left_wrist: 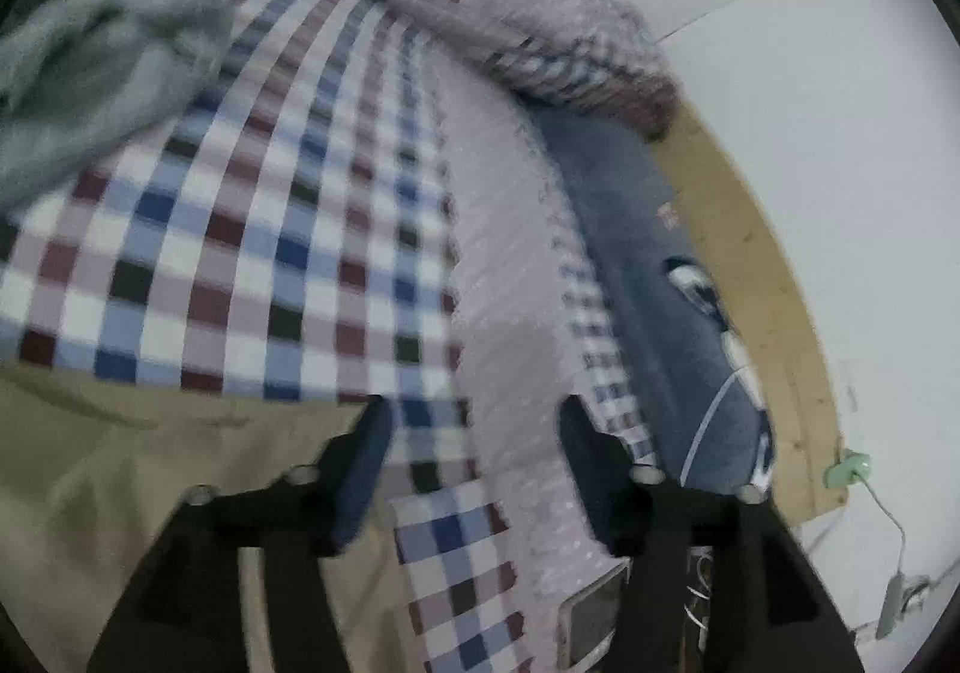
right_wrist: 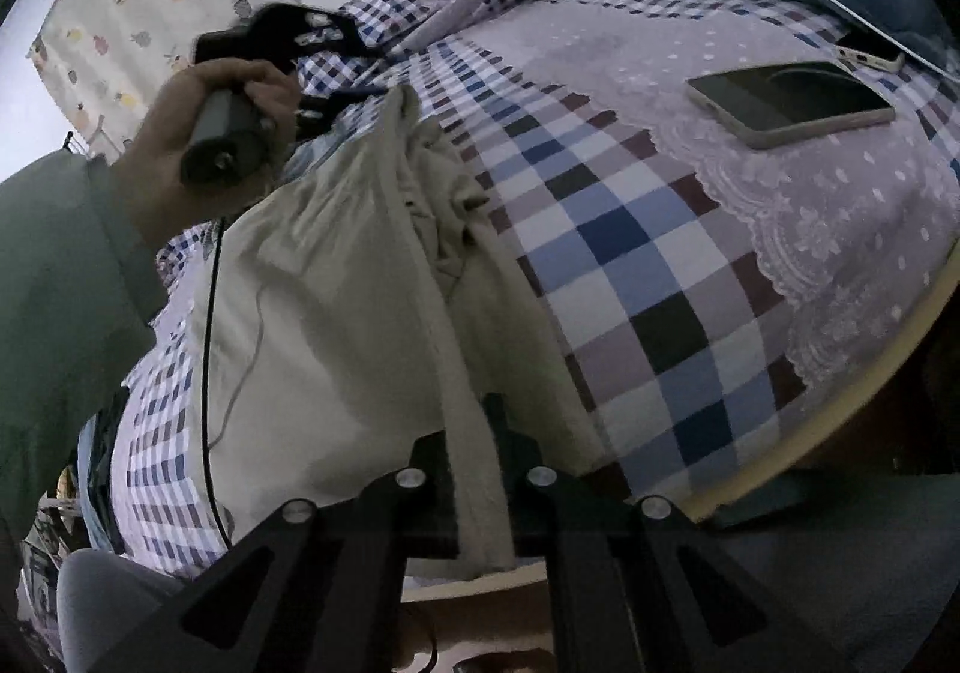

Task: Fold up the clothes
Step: 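Lower the folded shirt onto the duvet and open both grippers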

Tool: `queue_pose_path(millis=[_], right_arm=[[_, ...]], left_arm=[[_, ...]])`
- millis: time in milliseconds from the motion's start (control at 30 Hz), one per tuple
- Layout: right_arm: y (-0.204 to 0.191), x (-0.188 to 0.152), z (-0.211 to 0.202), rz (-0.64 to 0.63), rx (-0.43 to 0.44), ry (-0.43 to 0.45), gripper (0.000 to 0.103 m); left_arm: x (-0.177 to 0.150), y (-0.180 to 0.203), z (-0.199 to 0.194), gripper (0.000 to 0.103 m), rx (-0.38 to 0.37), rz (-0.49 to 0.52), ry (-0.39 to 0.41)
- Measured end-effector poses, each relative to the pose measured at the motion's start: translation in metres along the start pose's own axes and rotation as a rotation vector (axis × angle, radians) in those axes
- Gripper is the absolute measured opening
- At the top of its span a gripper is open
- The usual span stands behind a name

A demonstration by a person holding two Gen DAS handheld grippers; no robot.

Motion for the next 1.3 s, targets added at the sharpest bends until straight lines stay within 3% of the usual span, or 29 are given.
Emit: queue_pose_path(millis=[67,233,400,467,533,567,600,633,767,867,967,1167,1233,1300], right_arm=[[0.008,0.003,-0.001,0.021,-0.025,0.003,0.010],[0.041,0.006,-0.013,0.101,-0.131,0.001,0.013],[0.073,0.012,-0.037,0.176,-0.166,0.031,0.013],[0.072,0.018,-0.045,0.166,-0.141,0.050,0.014],[0.059,0.031,-0.047,0.109,-0.086,0.064,0.023],[0.052,0.037,-0.048,0.081,-0.058,0.070,0.032],[0.046,0.044,-0.050,0.053,-0.030,0.077,0.044],[0.038,0.052,-0.050,0.019,-0.011,0.084,0.047],[0.001,0.097,-0.045,-0.139,0.024,0.102,0.048],[-0.024,0.135,-0.032,-0.225,0.063,0.093,0.061],[-0.041,0.170,-0.013,-0.254,0.113,0.057,0.066],[-0.065,0.247,0.034,-0.252,0.181,0.032,0.068],[-0.066,0.268,0.052,-0.231,0.191,0.024,0.068],[-0.065,0.281,0.070,-0.226,0.177,0.002,0.068]], left_arm=[[0.001,-0.002,-0.022,0.078,0.009,0.032,0.037],[0.001,-0.011,-0.079,0.078,0.040,0.111,0.134],[-0.010,-0.063,-0.168,0.084,0.149,0.134,0.267],[-0.017,-0.093,-0.199,0.084,0.179,0.106,0.298],[-0.025,-0.118,-0.215,0.084,0.183,0.074,0.299],[-0.030,-0.129,-0.218,0.084,0.175,0.066,0.294],[-0.035,-0.138,-0.219,0.084,0.170,0.062,0.288],[-0.040,-0.146,-0.217,0.084,0.170,0.064,0.280],[-0.052,-0.162,-0.195,0.084,0.149,0.078,0.236],[-0.053,-0.166,-0.170,0.084,0.081,0.062,0.200],[-0.044,-0.172,-0.153,0.082,0.023,0.031,0.168],[-0.028,-0.183,-0.121,0.067,0.013,0.019,0.117],[-0.026,-0.188,-0.110,0.052,0.012,0.000,0.092],[-0.023,-0.191,-0.102,0.046,0.021,-0.005,0.075]])
Point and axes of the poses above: each gripper's, at about its wrist camera, not at the fingertips, and z roughly the way its jaws point, y to its right, x to its top, the point moved 8 cm from there along z, roughly the way its jaws point, and after that the axes turned 15 degrees about -y, right-handed, at the moved point
